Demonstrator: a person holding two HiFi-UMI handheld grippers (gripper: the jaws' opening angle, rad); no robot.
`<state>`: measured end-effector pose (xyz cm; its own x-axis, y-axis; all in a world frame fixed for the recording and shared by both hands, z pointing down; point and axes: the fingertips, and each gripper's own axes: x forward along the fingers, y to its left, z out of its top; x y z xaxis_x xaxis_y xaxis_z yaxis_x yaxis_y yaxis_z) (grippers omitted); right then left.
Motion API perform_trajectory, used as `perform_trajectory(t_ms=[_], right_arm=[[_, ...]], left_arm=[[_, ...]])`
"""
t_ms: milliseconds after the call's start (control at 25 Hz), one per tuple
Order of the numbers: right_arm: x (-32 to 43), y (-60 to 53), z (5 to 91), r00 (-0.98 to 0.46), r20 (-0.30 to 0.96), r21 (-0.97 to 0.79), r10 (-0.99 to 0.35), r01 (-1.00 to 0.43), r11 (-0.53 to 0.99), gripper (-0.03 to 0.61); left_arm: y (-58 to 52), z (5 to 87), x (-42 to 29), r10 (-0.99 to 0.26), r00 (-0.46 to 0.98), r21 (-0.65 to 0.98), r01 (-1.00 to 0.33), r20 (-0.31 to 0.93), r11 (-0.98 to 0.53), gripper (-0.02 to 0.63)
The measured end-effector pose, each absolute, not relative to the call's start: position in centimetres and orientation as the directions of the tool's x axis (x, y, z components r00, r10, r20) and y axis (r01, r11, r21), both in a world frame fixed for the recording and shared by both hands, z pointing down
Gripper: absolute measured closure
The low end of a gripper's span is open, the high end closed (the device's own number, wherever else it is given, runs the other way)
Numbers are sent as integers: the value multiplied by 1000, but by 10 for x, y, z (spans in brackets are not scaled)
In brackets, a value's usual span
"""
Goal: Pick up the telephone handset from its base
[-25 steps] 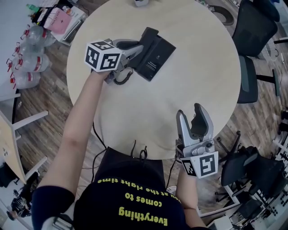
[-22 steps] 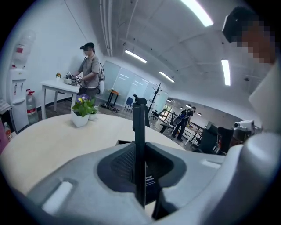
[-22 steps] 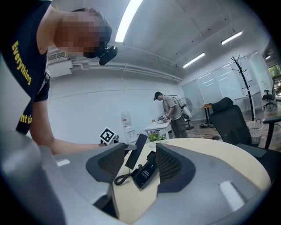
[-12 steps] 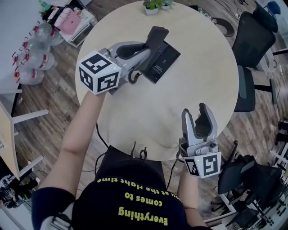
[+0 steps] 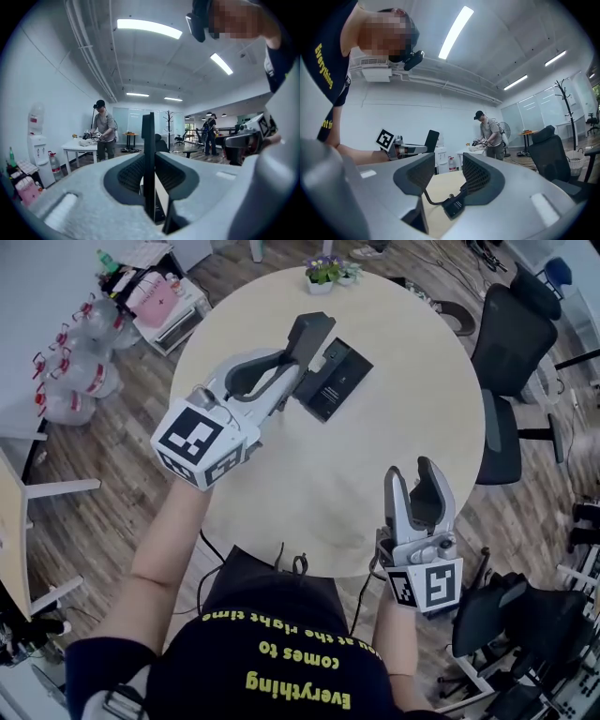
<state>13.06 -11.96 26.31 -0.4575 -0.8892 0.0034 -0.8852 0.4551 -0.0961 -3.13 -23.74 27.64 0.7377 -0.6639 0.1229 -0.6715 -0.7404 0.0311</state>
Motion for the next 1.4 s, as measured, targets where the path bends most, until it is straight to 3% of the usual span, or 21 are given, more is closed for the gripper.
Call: perform_trajectory(t_ms=[360,960,1160,1400], right_arm=[[124,-102,228,-452,-66,-43,-890,-889,455,428],[105,-86,204,-449,-99,-5,-888,-892,452,485],[102,-86,195,-458,-105,8,-883,-888,460,518],[102,-87,184,-470,-101,54,-877,-883,466,550]], left_arm=[[-197,258,-61,-740,669,19,-743,76,-670,541],[-136,239,-78,-736,676,-4,-736,-17,-676,541],[-135,237,-83,-720,693,71,-718,-27,-693,541],[-134,236,-86,-734,679,7,-734,-18,-679,541]])
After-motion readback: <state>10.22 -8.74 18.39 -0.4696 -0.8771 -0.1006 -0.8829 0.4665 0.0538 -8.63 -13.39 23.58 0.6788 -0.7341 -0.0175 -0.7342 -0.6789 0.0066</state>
